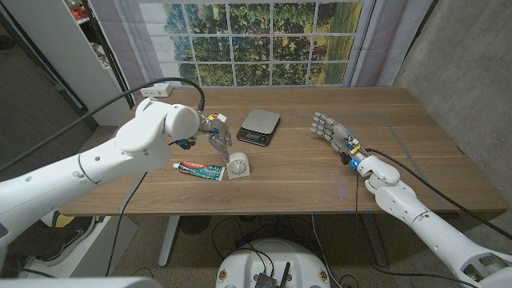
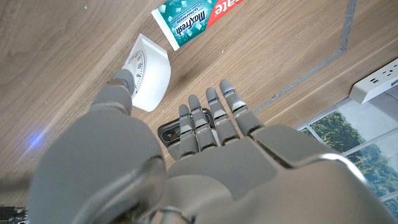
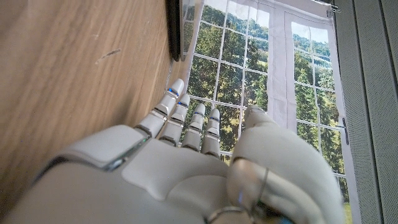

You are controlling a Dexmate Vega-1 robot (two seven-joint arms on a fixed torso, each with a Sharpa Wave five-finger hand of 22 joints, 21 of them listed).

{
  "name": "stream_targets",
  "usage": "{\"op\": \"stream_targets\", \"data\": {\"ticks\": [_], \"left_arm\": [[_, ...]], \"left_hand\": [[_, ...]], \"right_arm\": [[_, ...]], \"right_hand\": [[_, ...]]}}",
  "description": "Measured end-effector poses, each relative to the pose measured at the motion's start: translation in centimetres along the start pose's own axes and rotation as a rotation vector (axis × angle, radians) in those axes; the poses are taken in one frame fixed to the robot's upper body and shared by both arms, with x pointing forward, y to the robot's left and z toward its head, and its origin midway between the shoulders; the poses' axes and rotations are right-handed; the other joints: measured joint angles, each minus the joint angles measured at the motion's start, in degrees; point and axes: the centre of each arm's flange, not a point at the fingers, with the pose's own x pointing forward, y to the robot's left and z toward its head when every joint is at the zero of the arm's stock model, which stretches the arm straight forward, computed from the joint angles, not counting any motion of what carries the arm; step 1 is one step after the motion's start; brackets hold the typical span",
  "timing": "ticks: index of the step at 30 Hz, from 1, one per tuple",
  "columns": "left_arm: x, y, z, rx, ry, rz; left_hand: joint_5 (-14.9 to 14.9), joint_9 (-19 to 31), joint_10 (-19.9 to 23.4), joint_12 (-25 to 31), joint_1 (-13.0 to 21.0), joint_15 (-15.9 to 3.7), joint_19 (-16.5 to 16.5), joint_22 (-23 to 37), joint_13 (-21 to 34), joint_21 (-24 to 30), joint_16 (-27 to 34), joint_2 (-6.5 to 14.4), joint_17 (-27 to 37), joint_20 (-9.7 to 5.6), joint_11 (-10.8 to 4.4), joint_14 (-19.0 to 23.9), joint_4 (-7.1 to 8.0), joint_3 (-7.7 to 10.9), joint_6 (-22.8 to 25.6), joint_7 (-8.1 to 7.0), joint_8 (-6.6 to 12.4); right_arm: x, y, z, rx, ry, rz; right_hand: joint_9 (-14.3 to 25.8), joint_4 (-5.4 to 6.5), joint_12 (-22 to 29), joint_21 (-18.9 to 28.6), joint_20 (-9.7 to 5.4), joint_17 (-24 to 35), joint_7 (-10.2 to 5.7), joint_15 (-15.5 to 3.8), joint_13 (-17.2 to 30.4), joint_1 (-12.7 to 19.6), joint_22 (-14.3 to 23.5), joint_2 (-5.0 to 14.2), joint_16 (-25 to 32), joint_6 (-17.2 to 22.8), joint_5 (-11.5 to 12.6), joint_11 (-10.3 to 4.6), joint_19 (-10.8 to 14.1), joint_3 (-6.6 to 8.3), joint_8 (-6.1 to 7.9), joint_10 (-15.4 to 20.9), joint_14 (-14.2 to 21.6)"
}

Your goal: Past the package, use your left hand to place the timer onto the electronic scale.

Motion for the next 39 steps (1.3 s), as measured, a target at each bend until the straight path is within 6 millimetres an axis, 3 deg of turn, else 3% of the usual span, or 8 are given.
{"op": "stream_targets", "data": {"ticks": [4, 10, 27, 32, 39], "left_arm": [[0.3, -0.8, -0.1, -0.022, -0.005, 0.008], [0.7, -1.5, -0.1, -0.053, -0.022, 0.029], [2.9, -2.8, 1.0, -0.101, -0.079, 0.028], [3.1, -2.7, 1.2, -0.102, -0.081, 0.031], [3.5, -2.5, 1.4, -0.100, -0.076, 0.043]], "left_hand": [[-0.5, 0.0, 0.0, 0.0, 0.9, 0.00, 2.2, -0.2, 0.3, 0.5, 0.2, 0.9, 0.3, 0.20, 0.02, 0.0, -0.16, 0.15, 0.2, 0.63, 0.00], [-1.1, 0.0, 0.1, -0.2, 1.5, 0.10, 2.9, -0.2, 0.4, 0.5, 0.7, 1.5, 0.5, 0.26, 0.44, 0.1, -0.21, -0.38, 0.7, 1.20, 0.00], [-2.5, 0.0, 5.6, 1.3, 2.8, -0.21, 4.2, 0.0, 1.1, 1.0, 2.5, 2.8, 0.7, -1.06, -1.04, 5.1, -0.08, -1.06, 6.4, 0.49, 1.92], [-2.6, 0.3, 7.8, 1.8, 4.8, -0.18, 5.2, 0.0, 1.4, 1.4, 3.7, 4.8, 1.0, -0.88, -1.08, 7.8, -0.10, -1.04, 8.7, 0.38, 2.84], [-3.4, 1.1, 12.7, 3.8, 9.6, -0.54, 6.6, 0.5, 2.7, 2.6, 6.2, 9.6, 2.2, -0.77, -1.46, 12.0, -1.21, 0.72, 13.2, 0.69, 4.81]], "right_arm": [[-0.1, 0.1, -0.1, 0.002, -0.001, 0.004], [-0.3, 0.4, -0.4, 0.005, -0.001, 0.008], [-0.8, 0.6, -0.6, 0.015, -0.009, 0.012], [-1.0, 0.5, -0.7, 0.016, -0.007, 0.011], [-1.2, 0.1, -0.6, 0.017, -0.007, 0.009]], "right_hand": [[0.0, 0.00, 0.0, -0.3, 0.00, -0.1, -0.11, 0.00, 0.0, 0.0, 0.0, 0.00, 0.0, 0.5, 0.0, -0.31, 0.0, 0.00, 0.00, 0.3, 0.4], [0.0, -0.17, 0.0, -0.6, -0.31, -0.2, -0.37, 0.00, -0.2, 0.0, 0.0, 0.00, 0.0, 0.8, 0.0, -0.31, 0.3, 0.17, 0.00, 0.3, 0.4], [-0.3, -0.35, 0.0, -1.3, -0.11, -0.4, -0.25, 0.00, -0.3, -0.3, 0.0, -0.30, -0.1, 1.3, 0.0, -0.51, 0.5, 0.35, 0.44, 0.7, 1.0], [-0.5, -0.35, 0.0, -1.5, -0.11, -0.4, -0.25, 0.00, -0.3, -0.3, 0.0, -0.30, -0.2, 1.3, 0.0, -0.51, 0.5, 0.35, 0.44, 0.7, 1.0], [-0.5, -0.58, 0.0, -1.7, -0.11, -0.4, -0.25, -0.23, -0.2, -0.5, 0.0, -0.07, -0.2, 1.3, 0.0, -0.51, 0.5, 0.58, 0.44, 0.7, 1.2]]}}
